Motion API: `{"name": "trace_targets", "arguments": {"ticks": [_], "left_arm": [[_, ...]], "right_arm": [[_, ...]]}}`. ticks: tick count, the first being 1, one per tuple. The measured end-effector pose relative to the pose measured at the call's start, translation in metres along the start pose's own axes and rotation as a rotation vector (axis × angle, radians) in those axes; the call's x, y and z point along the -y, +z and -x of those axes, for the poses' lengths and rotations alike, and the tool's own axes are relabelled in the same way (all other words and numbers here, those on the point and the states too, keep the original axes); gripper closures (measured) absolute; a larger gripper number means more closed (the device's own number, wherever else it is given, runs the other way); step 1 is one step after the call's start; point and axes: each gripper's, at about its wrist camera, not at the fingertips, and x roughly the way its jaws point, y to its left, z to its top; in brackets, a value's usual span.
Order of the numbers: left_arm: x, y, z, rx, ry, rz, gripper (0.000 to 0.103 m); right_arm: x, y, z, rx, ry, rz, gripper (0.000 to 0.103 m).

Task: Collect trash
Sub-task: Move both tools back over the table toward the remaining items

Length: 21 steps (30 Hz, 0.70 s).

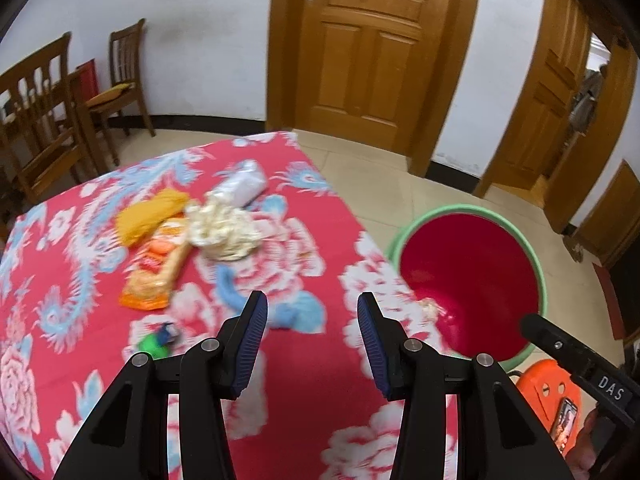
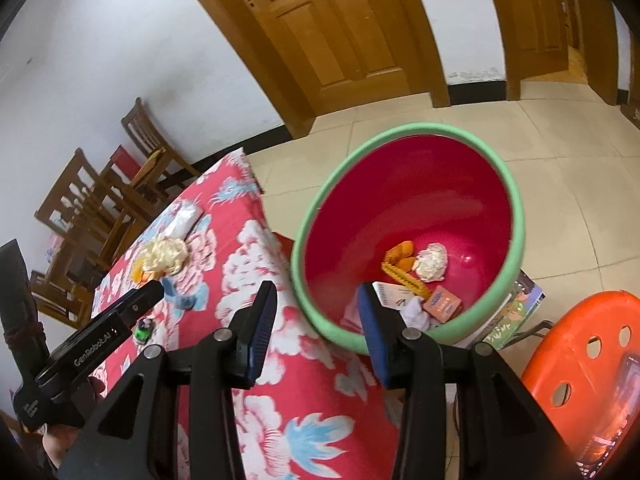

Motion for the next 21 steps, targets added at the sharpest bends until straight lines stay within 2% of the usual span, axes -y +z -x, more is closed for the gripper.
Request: {"name": "trace_targets", "arguments": {"ticks": [11,21], "left_arm": [[-0.053,-0.015,0.012,-0.006,0.076,0.057,0.055],[-0.089,-0.029,0.003,-0.045,0.125,0.095,0.054]], "right_arm": [[-0.037,-0.011,-0.009,-0.028,0.029,0.074,0.058],[-0.063,-0.016,-0.017,-0.046,0.040,0.128,0.058]]}}
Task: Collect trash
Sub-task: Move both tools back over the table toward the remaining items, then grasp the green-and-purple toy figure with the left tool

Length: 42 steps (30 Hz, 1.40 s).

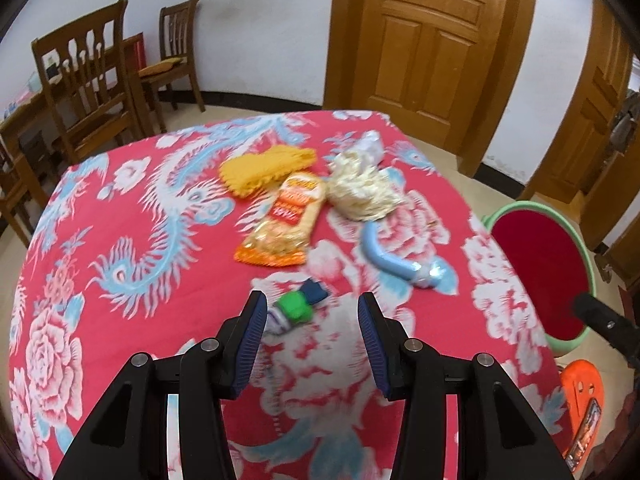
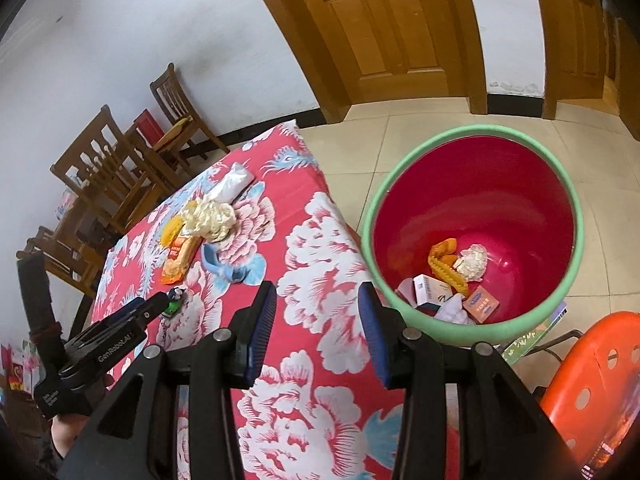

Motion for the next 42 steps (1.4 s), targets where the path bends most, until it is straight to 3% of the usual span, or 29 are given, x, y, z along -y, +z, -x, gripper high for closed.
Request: {"name": "trace_targets", "arguments": {"ticks": [19,24,26,34,42], "left_arm": [[-0.014,-0.002,-0.029,-0.031,0.012,-0.020,0.054],[-0.014,-0.002,-0.032,-0.025,-0.020,-0.017,0.072],[-0.015,-0.002,-0.031,-0.024,-0.026,-0.019,0.072],[-0.032,-0.001,-0.022,-0.011,-0.057,0.058,0.072],[-0.052,0.000,-0.012,0.015,-0.035,0.129,0.072]], "right_arm": [[-0.044,0.003,-0.033,-0.084,0.042,0.117,0.058],[-0.052,0.003,-0.047,-0.116,0.050,0.141,0.058],[-0.054,0.004,-0.052,-0.127,0.054,0.147,0.058],[-0.071,0.008,-0.076,-0.167,0.066,0.206,0.055],[-0.091,0.012,-0.100,-0.169,0.026,0.293,0.055]]}}
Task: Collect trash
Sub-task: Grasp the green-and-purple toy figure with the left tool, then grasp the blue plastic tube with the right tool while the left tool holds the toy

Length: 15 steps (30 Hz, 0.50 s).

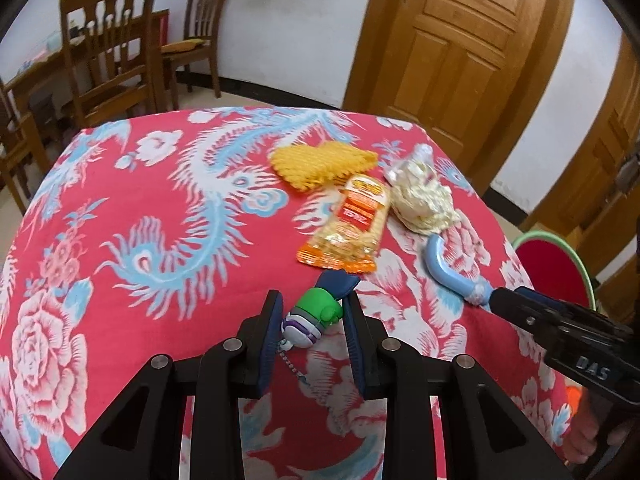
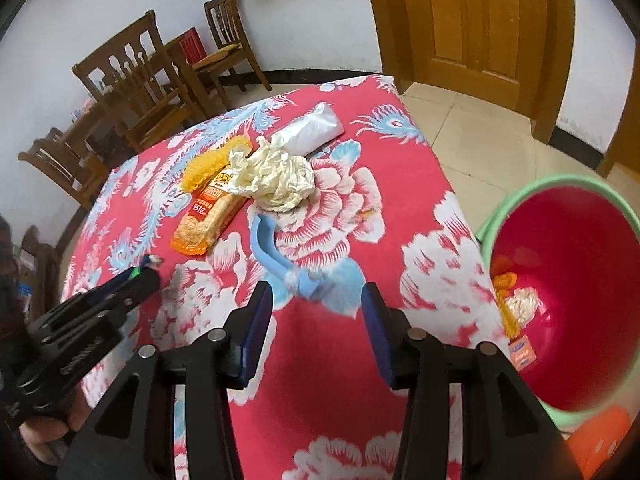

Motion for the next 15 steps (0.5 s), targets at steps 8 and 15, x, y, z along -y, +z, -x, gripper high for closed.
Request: {"name": "trace_targets", "arguments": {"ticks": [8,15], "left_arm": [[-0.013,0.001,0.002,0.009,0.002,0.039,0.072],[-0.013,0.002,0.006,0.016,-0.005,0.041,0.072]], "right_arm": [[-0.019,0.003,-0.026,-0.045,-0.001,0.087,0.055],[-0.030,-0.001,-0.028,-0.034,-0.019,0.153,0.078]]}}
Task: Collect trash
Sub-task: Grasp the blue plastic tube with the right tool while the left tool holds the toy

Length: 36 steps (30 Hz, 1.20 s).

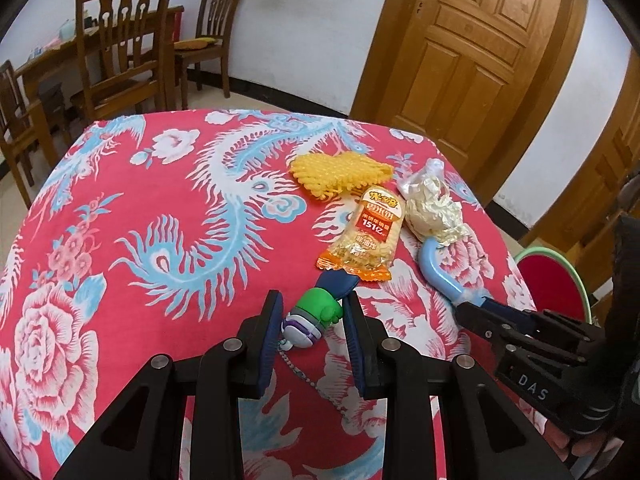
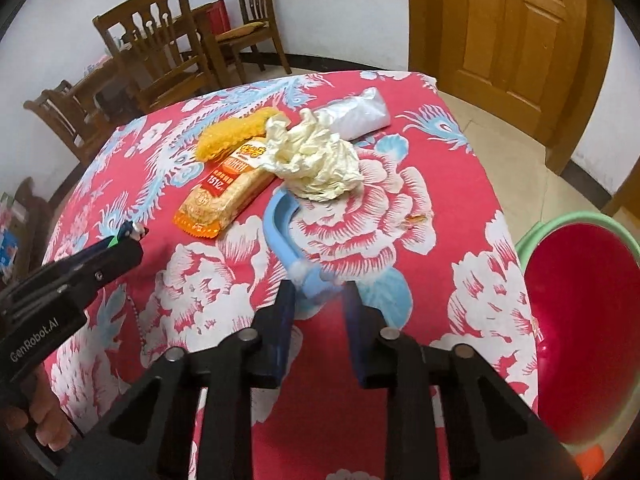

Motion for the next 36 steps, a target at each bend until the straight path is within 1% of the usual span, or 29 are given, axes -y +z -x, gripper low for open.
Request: {"name": "trace_targets", "arguments": {"ticks": [1,3,4,5,20,27,36], "left_arm": [[0.000,0.000,0.001,0.001,-0.001,0.000,0.072],[0.001,0.000,0.002,0.003,-0.002,-0.001,0.072],[0.002,0.000,0.003,0.005,-0.003,-0.001,0.072],[0.002,-0.001,0.004,0.006,-0.004,-0.002,0.072],[0.013,0.001,0.018,0.025,-0.015,-0.016,0.072],[0.027,0.003,0.028,0.044,-0.030,-0.040,0.072],[0.063,0.005,0.035,0.055,-0.085,-0.101,0.072]], "right_arm": [[0.000,-0.001,0.001,0.000,0.010,0.002,0.081],[-0.001,-0.003,0.002,-0.002,0.025,0.004,0.083],[-0.002,-0.004,0.003,0.002,0.029,0.004,0.098],[-0.001,-0.005,0.005,0.008,0.036,0.002,0.098],[0.007,-0.018,0.041,0.074,0.120,-0.056,0.098],[0.018,-0.027,0.067,0.128,0.117,-0.103,0.098],[0.046,-0.039,0.102,0.206,0.095,-0.194,0.098]]}}
